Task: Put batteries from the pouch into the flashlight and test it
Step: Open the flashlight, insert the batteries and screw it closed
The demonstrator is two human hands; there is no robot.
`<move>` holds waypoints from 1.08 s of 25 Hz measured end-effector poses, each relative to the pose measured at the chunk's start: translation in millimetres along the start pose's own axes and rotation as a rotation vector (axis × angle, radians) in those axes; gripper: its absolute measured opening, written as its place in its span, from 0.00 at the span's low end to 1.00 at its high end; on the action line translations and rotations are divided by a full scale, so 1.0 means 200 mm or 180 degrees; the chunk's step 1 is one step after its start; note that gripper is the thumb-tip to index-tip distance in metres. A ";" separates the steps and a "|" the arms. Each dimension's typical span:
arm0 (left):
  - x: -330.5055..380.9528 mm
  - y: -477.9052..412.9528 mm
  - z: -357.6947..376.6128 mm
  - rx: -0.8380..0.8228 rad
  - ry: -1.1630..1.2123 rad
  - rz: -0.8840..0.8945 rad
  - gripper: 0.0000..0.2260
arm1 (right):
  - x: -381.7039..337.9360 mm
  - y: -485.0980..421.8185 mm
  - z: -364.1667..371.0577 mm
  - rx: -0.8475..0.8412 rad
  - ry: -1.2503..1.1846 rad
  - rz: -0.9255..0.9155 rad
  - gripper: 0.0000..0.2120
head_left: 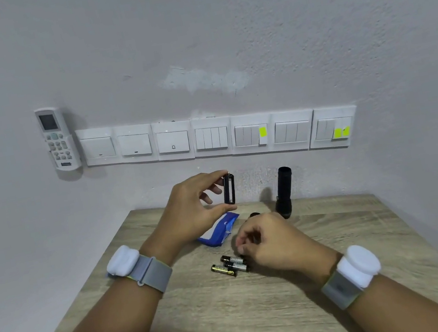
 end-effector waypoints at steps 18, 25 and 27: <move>0.06 0.01 0.00 0.0031 0.0072 0.0158 0.30 | 0.02 0.00 0.01 -0.0103 0.0002 -0.0133 0.05; 0.07 0.01 0.01 0.0010 0.0104 0.0122 0.30 | 0.04 -0.01 0.01 -0.0171 0.0385 -0.0212 0.04; 0.07 0.01 0.01 0.0000 0.0118 0.0099 0.30 | 0.03 0.00 0.00 -0.0138 0.0451 -0.0270 0.02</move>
Point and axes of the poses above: each hand's wrist, its own y-axis away from the middle knuckle, its own z-axis out of the palm, x = y × z, the point moved 9 cm from there along -y, towards the middle knuckle, and after that the axes turned 9 degrees about y, right-handed, at the moved point
